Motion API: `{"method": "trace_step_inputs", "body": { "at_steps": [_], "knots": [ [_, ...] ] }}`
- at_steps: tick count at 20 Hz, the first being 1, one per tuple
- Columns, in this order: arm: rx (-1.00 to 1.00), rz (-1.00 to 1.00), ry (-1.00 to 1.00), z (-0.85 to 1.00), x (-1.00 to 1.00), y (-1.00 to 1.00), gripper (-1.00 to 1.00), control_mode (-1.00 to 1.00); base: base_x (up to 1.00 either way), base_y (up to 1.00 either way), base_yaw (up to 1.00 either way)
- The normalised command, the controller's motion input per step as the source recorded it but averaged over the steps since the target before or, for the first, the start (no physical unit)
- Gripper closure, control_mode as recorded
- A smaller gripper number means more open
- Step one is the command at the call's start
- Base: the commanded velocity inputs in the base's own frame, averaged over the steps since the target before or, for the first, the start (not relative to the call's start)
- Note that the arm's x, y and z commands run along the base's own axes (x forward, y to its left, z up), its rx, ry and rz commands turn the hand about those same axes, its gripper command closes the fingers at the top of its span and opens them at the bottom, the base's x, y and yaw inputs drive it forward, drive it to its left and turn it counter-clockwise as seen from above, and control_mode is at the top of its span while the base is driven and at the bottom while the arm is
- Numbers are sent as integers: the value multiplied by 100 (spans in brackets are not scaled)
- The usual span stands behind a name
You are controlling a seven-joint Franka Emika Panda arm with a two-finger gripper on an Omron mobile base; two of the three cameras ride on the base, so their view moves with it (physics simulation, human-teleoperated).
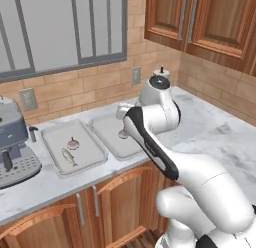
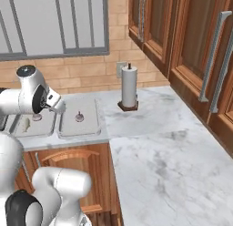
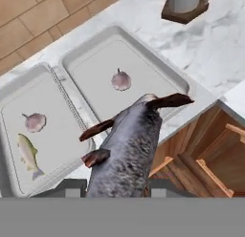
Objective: Place one garlic and one fish in each tupperware on the nearby counter, to pack two identical lunches.
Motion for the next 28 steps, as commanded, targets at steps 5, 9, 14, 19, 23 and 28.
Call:
{"method": "trace_step_inputs", "body": {
  "at_steps": [5,9,14,19,23,28],
  "knots": [
    [2,-5,27,-61,100,-36,100,-100,0,0,0],
    [-5,-13,15,-47,100,29,100,-100,0,0,0],
    [-9,-11,8,-62,100,33,100,-100,0,0,0],
    [-6,-8,1,-81,97,3,100,-100,0,0,0],
    [-6,-7,0,-47,74,0,-100,-100,0,0,0],
    [-3,-11,1,-14,48,0,-100,-100,0,0,0]
  ]
}}
